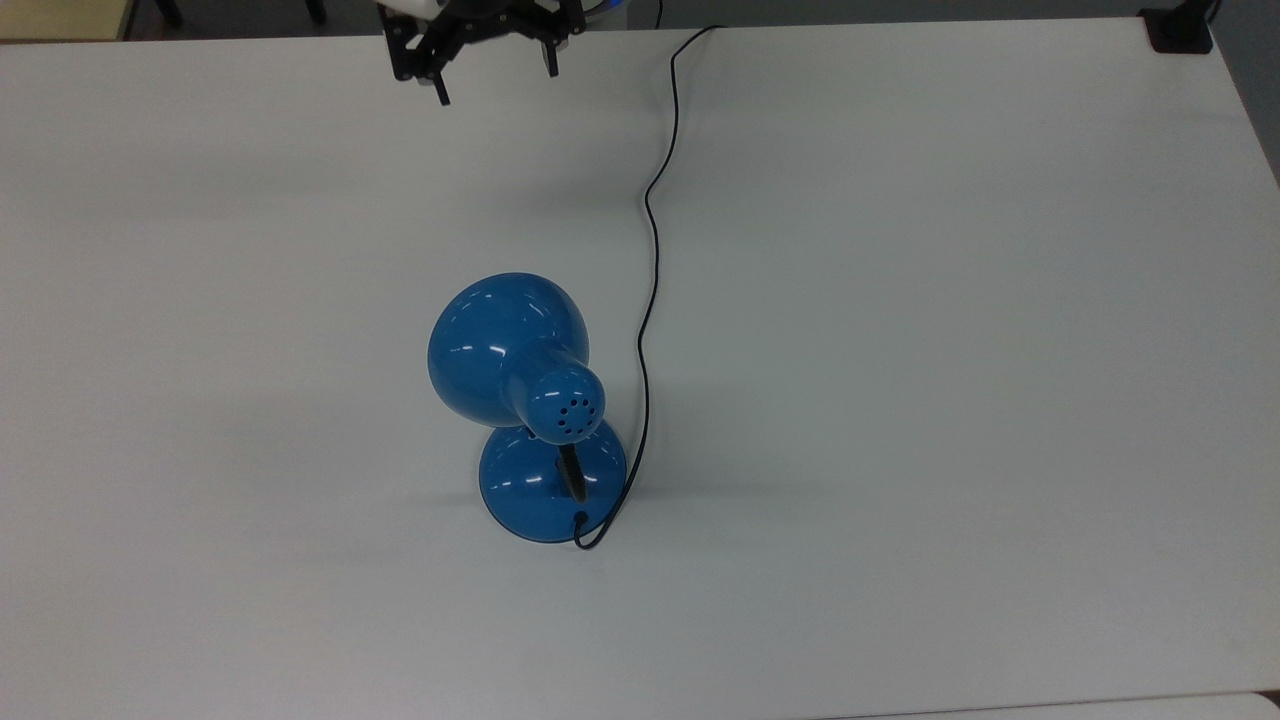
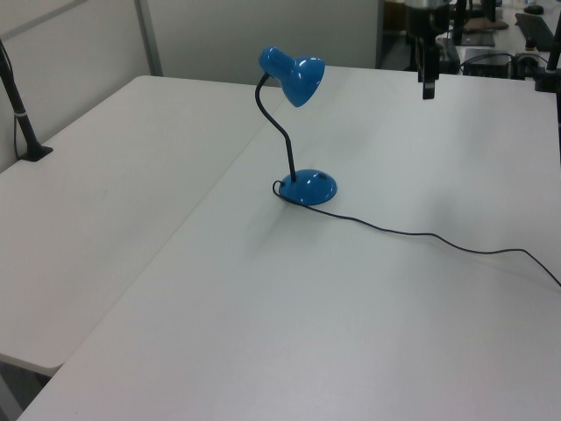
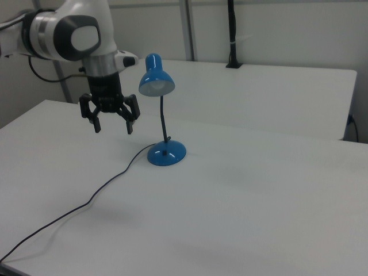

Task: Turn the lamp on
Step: 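Move the gripper over the blue lamp base toward its switch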

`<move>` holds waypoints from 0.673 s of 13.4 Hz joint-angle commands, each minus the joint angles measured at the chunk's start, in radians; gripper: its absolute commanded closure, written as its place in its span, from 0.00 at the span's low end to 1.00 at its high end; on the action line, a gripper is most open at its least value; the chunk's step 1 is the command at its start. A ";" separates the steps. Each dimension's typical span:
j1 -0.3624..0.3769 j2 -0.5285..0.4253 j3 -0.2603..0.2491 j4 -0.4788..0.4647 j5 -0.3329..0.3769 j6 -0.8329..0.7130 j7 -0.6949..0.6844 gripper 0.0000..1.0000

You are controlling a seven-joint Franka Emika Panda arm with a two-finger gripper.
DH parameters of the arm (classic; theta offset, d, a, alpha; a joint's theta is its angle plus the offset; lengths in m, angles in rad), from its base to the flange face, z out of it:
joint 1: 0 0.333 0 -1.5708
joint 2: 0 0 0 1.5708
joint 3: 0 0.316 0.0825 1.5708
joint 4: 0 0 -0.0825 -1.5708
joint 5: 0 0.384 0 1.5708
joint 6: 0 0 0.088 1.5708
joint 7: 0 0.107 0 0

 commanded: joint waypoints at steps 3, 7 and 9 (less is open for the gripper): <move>-0.035 0.066 0.019 -0.084 0.017 0.235 -0.012 0.84; -0.038 0.176 0.017 -0.084 0.066 0.472 0.042 1.00; -0.043 0.211 0.017 -0.084 0.072 0.562 0.053 1.00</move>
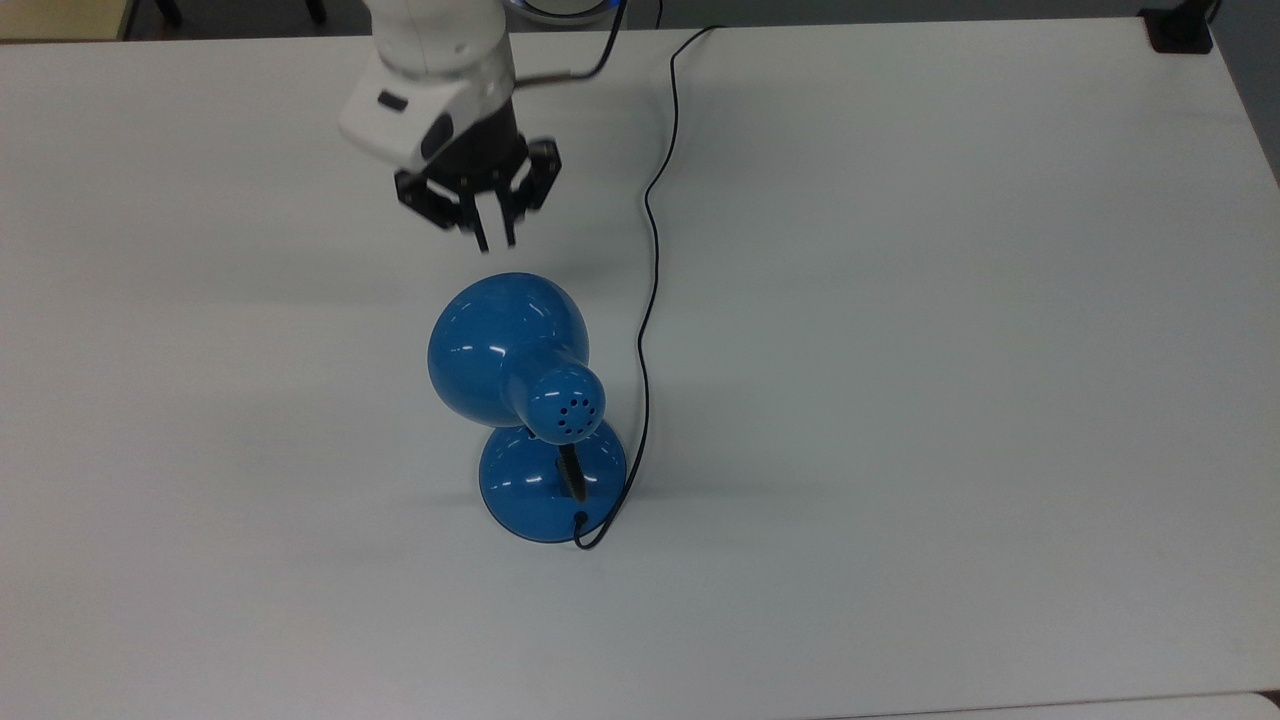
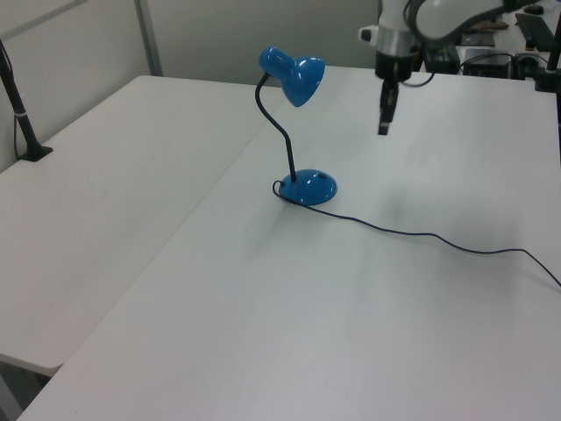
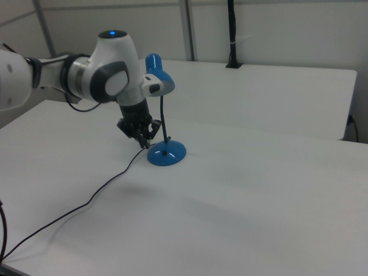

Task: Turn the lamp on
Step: 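Move the gripper over the blue lamp base toward its switch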

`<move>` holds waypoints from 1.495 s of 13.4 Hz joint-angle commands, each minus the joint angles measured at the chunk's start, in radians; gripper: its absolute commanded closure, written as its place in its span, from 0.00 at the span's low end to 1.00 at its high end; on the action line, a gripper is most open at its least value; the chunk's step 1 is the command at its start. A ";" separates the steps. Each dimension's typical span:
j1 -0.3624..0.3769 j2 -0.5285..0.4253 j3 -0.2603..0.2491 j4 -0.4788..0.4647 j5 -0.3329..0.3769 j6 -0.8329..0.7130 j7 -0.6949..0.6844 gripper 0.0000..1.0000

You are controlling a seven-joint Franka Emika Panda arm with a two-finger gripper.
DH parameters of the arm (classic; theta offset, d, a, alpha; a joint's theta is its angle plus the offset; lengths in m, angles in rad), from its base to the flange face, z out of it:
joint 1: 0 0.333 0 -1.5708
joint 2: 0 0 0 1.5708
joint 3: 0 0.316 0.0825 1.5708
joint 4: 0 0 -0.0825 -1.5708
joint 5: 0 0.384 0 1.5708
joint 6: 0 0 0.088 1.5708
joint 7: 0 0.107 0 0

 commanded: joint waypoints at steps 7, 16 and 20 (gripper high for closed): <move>-0.020 0.125 0.016 -0.010 0.029 0.329 0.030 1.00; -0.017 0.228 0.016 -0.009 0.064 0.538 0.027 1.00; -0.004 0.240 0.018 -0.007 0.104 0.548 0.024 1.00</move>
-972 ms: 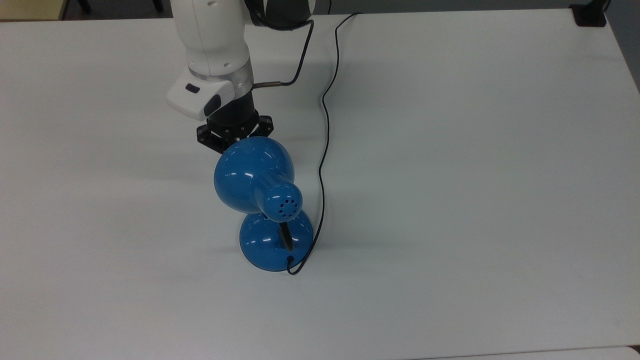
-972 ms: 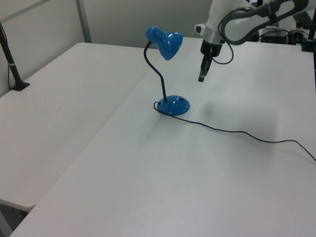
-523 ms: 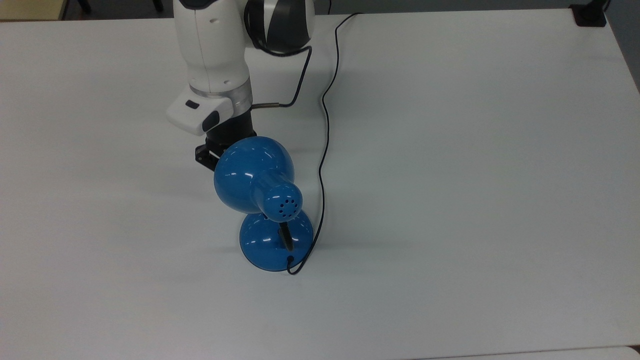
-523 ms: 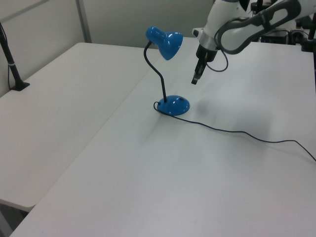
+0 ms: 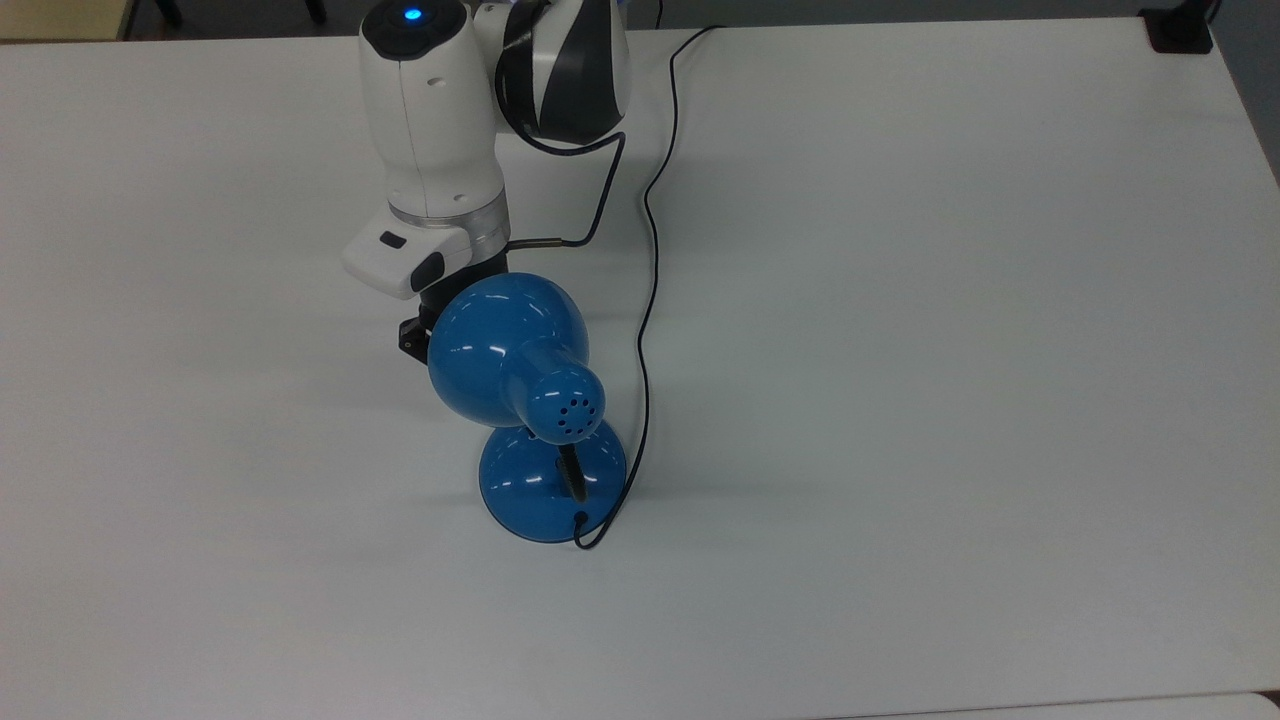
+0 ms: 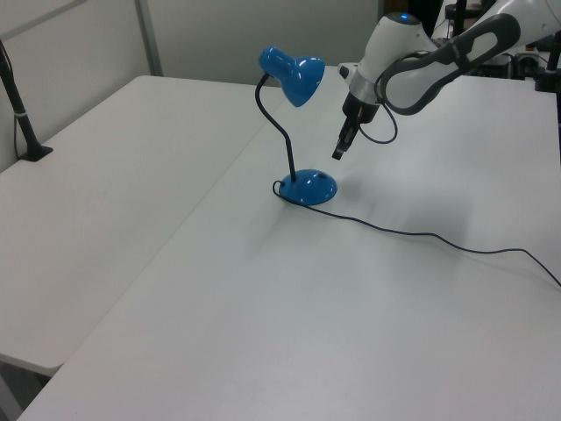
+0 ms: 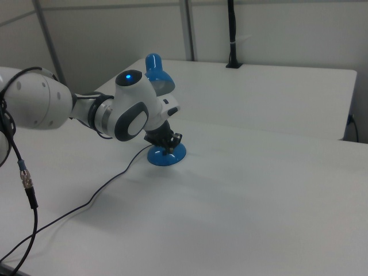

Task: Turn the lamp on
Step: 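Lower the gripper tip and press the switch on the lamp base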

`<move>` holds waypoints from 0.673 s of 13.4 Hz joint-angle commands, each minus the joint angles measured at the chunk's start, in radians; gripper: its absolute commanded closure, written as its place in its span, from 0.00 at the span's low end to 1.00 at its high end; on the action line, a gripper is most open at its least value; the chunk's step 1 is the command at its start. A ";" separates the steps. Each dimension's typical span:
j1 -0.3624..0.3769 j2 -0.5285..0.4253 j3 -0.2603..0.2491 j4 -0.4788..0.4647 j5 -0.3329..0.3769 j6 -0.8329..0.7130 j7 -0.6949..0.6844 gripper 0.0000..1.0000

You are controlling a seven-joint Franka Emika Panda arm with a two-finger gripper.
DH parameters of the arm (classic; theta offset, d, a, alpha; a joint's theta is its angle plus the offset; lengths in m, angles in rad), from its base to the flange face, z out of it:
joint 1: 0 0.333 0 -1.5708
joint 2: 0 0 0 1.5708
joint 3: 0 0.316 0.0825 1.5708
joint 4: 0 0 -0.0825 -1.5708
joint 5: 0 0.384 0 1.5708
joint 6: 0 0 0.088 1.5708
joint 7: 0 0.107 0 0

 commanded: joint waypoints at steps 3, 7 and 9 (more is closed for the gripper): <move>0.020 0.024 0.010 0.001 0.080 0.077 0.007 1.00; 0.041 0.049 0.009 0.004 0.092 0.106 0.008 1.00; 0.043 0.052 0.010 0.005 0.115 0.111 0.008 1.00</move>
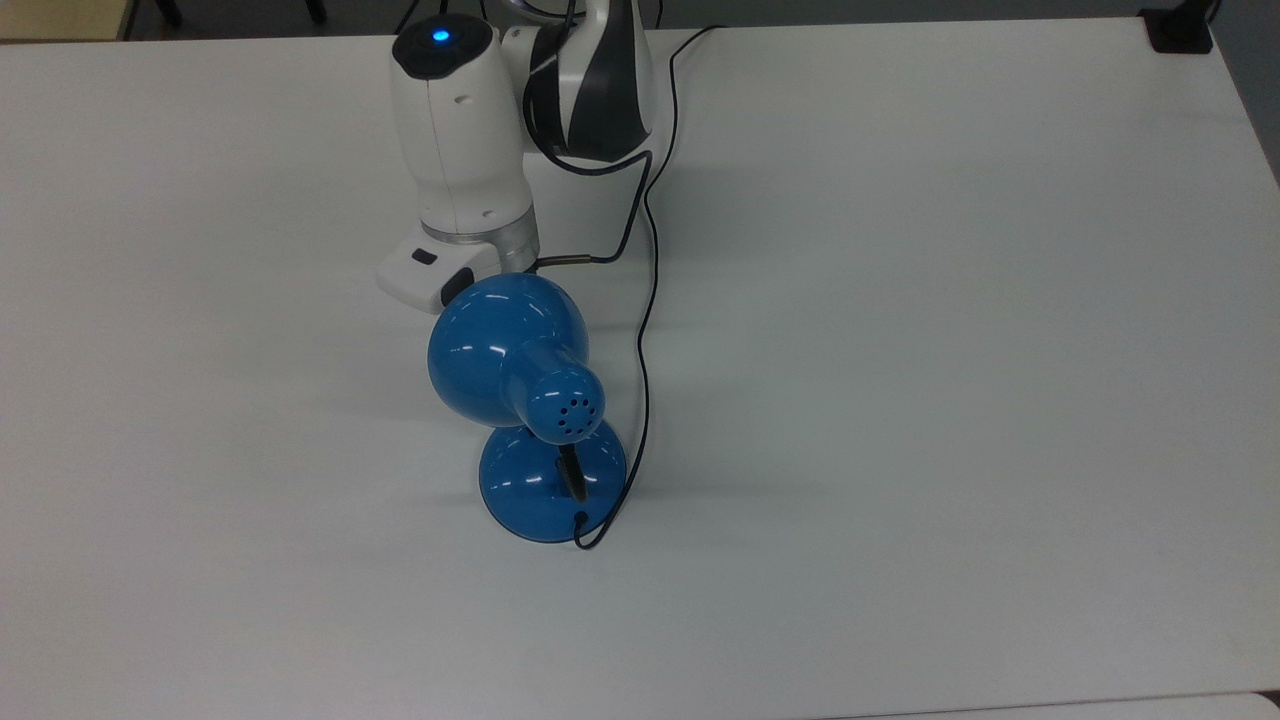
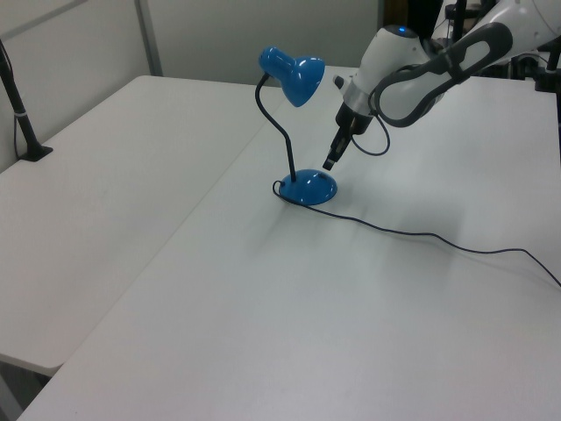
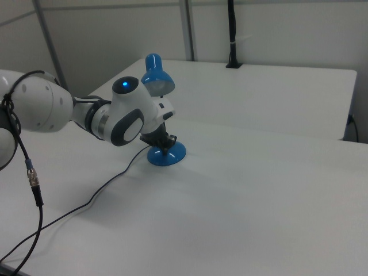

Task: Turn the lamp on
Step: 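Lower the gripper tip and press the switch on the lamp base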

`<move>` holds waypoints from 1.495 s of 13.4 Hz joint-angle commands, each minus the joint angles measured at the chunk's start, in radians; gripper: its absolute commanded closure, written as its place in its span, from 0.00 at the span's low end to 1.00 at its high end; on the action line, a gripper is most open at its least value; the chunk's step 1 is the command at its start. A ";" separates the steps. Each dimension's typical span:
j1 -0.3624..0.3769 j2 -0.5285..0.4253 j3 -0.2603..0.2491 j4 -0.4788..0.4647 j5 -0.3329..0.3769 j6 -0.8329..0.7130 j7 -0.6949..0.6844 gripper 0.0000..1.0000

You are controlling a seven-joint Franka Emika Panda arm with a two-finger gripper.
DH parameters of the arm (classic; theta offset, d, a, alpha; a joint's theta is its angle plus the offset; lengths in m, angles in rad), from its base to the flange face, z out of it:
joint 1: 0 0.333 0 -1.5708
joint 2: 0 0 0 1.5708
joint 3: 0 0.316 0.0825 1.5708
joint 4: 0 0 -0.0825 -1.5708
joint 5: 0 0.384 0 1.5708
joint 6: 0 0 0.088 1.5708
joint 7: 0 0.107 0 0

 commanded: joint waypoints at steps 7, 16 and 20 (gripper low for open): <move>0.016 0.033 -0.003 0.024 0.085 0.030 0.009 1.00; 0.034 0.053 -0.003 0.040 0.134 0.031 0.009 1.00; 0.036 0.064 -0.003 0.040 0.132 0.033 0.009 1.00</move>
